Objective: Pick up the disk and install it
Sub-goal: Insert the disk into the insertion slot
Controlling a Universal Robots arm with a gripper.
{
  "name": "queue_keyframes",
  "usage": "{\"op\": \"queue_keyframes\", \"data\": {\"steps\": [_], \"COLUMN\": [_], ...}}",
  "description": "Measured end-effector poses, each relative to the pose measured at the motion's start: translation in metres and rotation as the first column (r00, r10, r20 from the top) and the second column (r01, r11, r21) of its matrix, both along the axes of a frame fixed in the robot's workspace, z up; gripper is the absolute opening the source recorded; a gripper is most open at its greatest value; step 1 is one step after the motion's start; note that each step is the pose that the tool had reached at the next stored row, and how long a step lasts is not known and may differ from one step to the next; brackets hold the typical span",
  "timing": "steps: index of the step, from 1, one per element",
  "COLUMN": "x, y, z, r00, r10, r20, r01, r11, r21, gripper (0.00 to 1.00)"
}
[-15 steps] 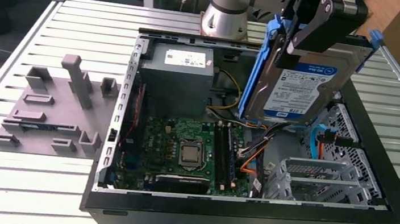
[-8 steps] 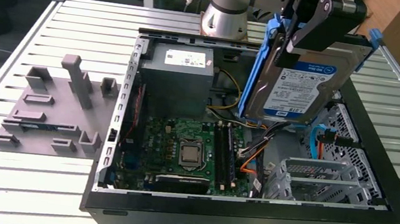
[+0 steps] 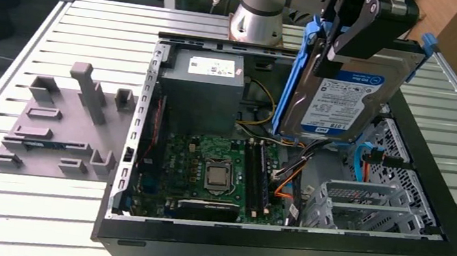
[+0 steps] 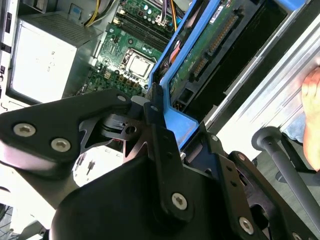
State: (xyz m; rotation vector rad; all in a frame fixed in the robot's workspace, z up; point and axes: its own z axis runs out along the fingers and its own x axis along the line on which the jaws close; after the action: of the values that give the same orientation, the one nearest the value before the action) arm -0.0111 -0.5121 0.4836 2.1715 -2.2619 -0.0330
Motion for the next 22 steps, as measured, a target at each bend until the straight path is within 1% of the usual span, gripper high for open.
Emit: {"op": "queue_keyframes", "data": {"steps": [10, 13, 15, 16, 22], "x": [0.0, 0.0, 0.0, 0.0, 0.0], "y": [-0.0006, -0.0023, -0.0052, -0.0214, -0.0294], "z": [0.0, 0.0001, 0.0, -0.0001, -0.0001], "r00": [1.0, 1.0, 1.0, 1.0, 1.0], "r10": [0.0, 0.0, 0.0, 0.0, 0.0], "r20": [0.0, -0.0001, 0.0, 0.0, 0.0], "r01": [0.0, 0.0, 0.0, 0.0, 0.0], "r11": [1.0, 1.0, 1.0, 1.0, 1.0], "r21": [0.0, -0.0002, 0.0, 0.0001, 0.0002], "gripper": [0.36, 0.36, 0.36, 0.36, 0.36]}}
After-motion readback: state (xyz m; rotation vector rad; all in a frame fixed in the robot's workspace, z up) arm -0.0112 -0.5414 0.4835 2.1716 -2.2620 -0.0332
